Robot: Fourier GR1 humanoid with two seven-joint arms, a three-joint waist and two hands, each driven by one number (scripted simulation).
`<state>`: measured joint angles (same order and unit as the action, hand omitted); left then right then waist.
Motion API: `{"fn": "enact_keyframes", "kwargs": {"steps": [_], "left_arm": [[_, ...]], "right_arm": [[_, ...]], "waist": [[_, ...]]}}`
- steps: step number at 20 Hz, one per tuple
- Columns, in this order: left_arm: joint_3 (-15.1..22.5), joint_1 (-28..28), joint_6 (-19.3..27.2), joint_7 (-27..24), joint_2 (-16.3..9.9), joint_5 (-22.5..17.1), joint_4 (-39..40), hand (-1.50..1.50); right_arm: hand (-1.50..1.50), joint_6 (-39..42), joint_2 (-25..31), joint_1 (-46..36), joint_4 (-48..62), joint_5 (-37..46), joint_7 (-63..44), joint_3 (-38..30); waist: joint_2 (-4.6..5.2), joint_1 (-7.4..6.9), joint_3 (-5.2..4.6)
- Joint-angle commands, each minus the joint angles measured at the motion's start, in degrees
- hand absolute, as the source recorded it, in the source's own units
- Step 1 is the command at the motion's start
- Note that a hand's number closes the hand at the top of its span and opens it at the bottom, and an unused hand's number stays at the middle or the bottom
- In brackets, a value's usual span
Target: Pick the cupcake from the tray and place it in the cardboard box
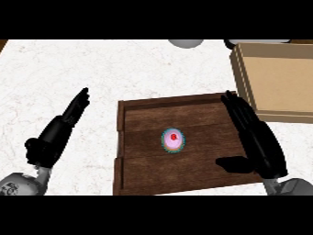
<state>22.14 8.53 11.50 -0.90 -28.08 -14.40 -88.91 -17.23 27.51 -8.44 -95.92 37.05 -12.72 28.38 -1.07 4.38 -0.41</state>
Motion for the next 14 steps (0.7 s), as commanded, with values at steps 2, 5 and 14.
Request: {"fn": "enact_keyframes", "kwargs": {"steps": [2,5,14], "left_arm": [[0.86,1.9,-0.83,0.14,0.78,1.14,1.16,0.0],[1.36,3.51,-0.98,0.64,2.99,1.08,2.19,0.0],[2.55,5.27,-0.98,3.73,5.07,3.6,0.17,0.0]], "right_arm": [[-1.5,5.12,2.76,3.1,-14.17,15.9,-15.45,7.77],[-1.5,16.46,3.76,4.44,-24.98,16.5,-25.38,9.75],[-1.5,42.8,-15.33,-3.15,-33.27,11.42,-54.28,18.0]], "waist": [[-0.17,-0.29,0.0],[0.26,-1.01,0.11],[0.92,-4.32,0.29]]}}
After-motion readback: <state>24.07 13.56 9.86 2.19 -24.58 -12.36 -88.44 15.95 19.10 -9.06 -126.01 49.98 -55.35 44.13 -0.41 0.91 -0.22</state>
